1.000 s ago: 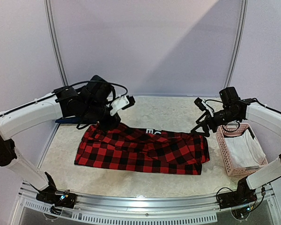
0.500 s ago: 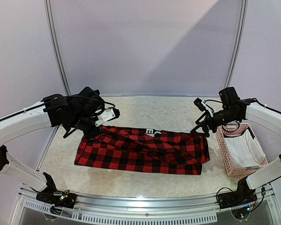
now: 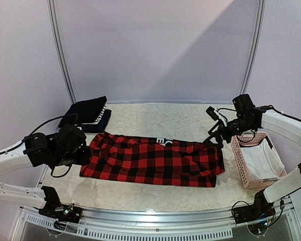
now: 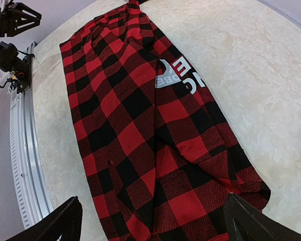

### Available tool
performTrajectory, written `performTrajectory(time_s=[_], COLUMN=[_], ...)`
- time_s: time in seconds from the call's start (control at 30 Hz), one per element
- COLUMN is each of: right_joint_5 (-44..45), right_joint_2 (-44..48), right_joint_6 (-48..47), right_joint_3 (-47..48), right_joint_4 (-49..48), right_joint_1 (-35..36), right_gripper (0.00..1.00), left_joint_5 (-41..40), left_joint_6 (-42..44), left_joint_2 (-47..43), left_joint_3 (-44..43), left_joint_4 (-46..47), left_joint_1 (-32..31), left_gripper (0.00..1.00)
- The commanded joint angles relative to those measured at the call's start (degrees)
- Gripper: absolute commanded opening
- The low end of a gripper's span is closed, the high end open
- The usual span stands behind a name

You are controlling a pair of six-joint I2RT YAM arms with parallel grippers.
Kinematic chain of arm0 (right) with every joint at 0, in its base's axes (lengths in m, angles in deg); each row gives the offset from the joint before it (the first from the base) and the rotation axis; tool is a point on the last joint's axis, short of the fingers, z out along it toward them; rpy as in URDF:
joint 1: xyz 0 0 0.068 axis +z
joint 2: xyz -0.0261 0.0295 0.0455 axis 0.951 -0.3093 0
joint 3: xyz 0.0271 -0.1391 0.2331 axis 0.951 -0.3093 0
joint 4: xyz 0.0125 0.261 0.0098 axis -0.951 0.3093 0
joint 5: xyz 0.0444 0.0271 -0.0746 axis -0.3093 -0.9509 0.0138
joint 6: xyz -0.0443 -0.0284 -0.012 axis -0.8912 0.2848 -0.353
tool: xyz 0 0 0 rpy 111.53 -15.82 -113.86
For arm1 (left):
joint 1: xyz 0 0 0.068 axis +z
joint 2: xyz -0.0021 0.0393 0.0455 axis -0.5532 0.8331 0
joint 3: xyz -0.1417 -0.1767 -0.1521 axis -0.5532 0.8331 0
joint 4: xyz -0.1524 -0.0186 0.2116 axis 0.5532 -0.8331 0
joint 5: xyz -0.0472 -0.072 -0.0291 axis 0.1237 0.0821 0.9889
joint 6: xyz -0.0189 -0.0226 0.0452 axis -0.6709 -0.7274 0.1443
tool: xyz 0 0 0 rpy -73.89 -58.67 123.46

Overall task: Fold and stack the mixed laundry pile
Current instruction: Adjust the rectangle-folded shirt at the center of the board, then rotate the rectangle-folded shirt at the center of the board.

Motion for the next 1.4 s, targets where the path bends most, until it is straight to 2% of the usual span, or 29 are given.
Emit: performTrajectory(time_s=[0.0,0.1,0.2,0.3,0.4,0.47,0.57,0.77,0.87,1.0,1.13,1.2,1.23,1.37], right_joint_5=[-0.1,1.1,4.8,5.1,13.2,17.2,20.2,24.0,29.2,34.9,42.1,46.9,49.4,56.9], right_joint_2=[-0.7,-0.7,-0.7,-1.3,-4.6,-9.0,-14.0,-19.5,-23.3,-26.0,-30.1,-33.6,-36.1,-45.9], right_joint_6=[-0.6,-0.6,0.2,1.0,0.8,0.9,0.6,1.3,1.4,0.7,-0.5,-1.9,-2.9,-7.7], right_joint_3=[0.6,0.6,0.7,0.9,2.8,4.9,6.8,8.8,10.7,9.9,11.9,14.8,16.8,31.2], right_joint_4=[1.1,0.8,-0.4,-0.6,1.3,2.9,4.4,4.7,7.1,8.1,7.6,6.8,6.0,5.2], right_joint_1=[0.8,1.0,1.2,1.9,4.5,4.7,4.8,4.9,4.9,5.0,4.9,4.8,4.8,4.2], right_gripper=[0.99,0.99,0.99,0.99,0.99,0.99,0.99,0.94,0.87,0.77,0.60,0.45,0.40,0.31], left_joint_5=[1.3,5.1,8.9,7.0,7.4,9.1,14.5,22.2,26.0,26.7,27.6,28.1,28.0,24.0], left_joint_6=[-10.7,-8.8,-1.8,4.7,11.5,16.2,17.6,17.3,15.9,14.0,12.7,11.8,11.8,15.8], left_joint_2=[-1.6,2.4,8.1,17.3,27.6,33.5,39.3,44.0,46.6,45.6,43.3,41.7,40.4,33.3], left_joint_3=[4.0,3.6,1.6,-4.0,-11.8,-16.5,-19.6,-15.6,-14.1,-9.4,-5.5,-4.8,-4.6,-7.2], left_joint_4=[7.1,9.5,14.6,16.8,15.8,14.9,13.6,18.8,18.9,19.1,20.0,20.2,20.3,18.6], left_joint_1=[2.3,5.0,7.1,8.2,10.1,10.5,11.8,14.9,16.4,16.6,16.6,16.3,15.7,10.8], left_gripper=[0.49,0.50,0.51,0.52,0.47,0.41,0.36,0.33,0.27,0.27,0.28,0.27,0.27,0.32])
